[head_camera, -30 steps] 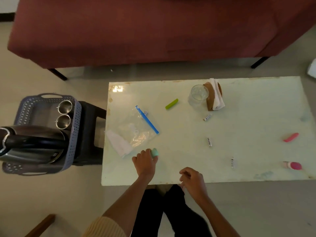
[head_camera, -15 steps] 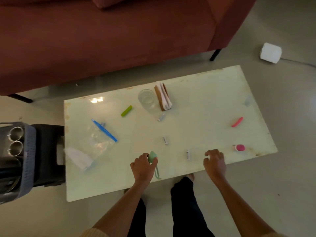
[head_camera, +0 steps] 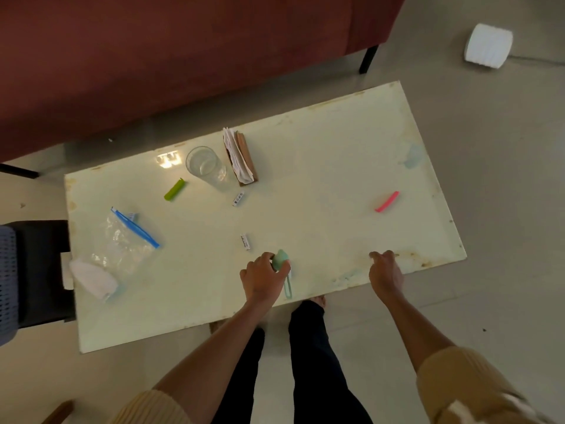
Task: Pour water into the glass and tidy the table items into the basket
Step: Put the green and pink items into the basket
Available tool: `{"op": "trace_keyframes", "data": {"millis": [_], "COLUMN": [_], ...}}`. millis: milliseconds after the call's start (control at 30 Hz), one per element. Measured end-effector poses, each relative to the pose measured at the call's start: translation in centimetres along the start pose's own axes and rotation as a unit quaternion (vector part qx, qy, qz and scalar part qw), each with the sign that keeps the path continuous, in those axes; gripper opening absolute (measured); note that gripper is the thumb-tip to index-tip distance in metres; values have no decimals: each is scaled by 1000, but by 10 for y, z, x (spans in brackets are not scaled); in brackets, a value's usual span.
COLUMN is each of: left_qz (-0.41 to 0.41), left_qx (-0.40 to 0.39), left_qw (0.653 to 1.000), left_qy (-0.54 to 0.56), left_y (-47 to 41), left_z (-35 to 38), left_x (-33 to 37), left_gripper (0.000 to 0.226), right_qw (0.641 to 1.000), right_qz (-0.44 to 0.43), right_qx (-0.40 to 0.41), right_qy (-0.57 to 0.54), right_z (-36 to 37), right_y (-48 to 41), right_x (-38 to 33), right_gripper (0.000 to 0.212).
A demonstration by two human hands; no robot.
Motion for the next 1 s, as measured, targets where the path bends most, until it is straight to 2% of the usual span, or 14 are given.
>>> {"op": "trace_keyframes", "data": {"millis": [267,533,633,800,900,1000], "left_qz": [-22,-30,-11,34,29,3], "left_qx": [-1,50,70,84,94,108], "left_qw": [1000,997,997,994,990,990], "left_qy": [2,42,40,-62,-102,-88], "left_y": [32,51,67,106,130,145], "left_z": [-30,-119,-156,-207,-227,-247], "left_x": [-24,-84,-123,-207,-268,-330], "left_gripper": [39,40,38,40,40,43], "right_qw": [981,952,945,936,926,925], "right_qz": [-140,-252,-286,-299,-315,-324], "right_qx": [-18,-32,-49,-88,-124,-137], "right_qy": [-133,-167,-154,-163,-170,-143], "right_z": [1,17,33,64,88,112], "right_y": [60,143,181,245,285,321], "right_x": [-82,-199,-244,-315,-357,-398], "right_gripper": [32,30,28,27,21,14]}}
Point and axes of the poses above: each hand's wrist, its own y-axis away from the middle knuckle, its own z-axis out of the palm, x = y × z, the point moved 2 cm from there along -y, towards the middle knuckle, and after that the axes turned 4 degrees about -x, right-handed, at the moved point
